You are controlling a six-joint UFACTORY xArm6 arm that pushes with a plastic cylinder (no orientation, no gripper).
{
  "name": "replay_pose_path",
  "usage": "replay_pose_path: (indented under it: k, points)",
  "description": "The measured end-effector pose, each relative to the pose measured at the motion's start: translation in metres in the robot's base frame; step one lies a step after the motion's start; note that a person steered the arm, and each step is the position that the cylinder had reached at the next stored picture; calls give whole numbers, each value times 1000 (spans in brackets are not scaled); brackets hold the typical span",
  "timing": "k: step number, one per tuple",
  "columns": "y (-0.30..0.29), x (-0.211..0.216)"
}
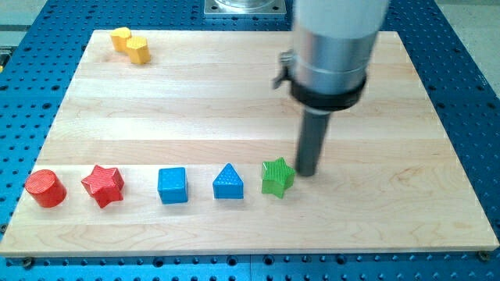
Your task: Adjust the green star on the right side of the triangle
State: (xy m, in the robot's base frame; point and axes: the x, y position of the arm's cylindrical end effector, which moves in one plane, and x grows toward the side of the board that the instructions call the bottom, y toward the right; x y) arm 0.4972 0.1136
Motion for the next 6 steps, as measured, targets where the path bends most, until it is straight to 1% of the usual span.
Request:
replay_pose_path:
  k: [1,2,3,4,5,6]
  points:
    - [113,-85]
    - [224,-195]
    - [220,-279]
    - [181,-305]
    - [126,-305]
    - [51,-300]
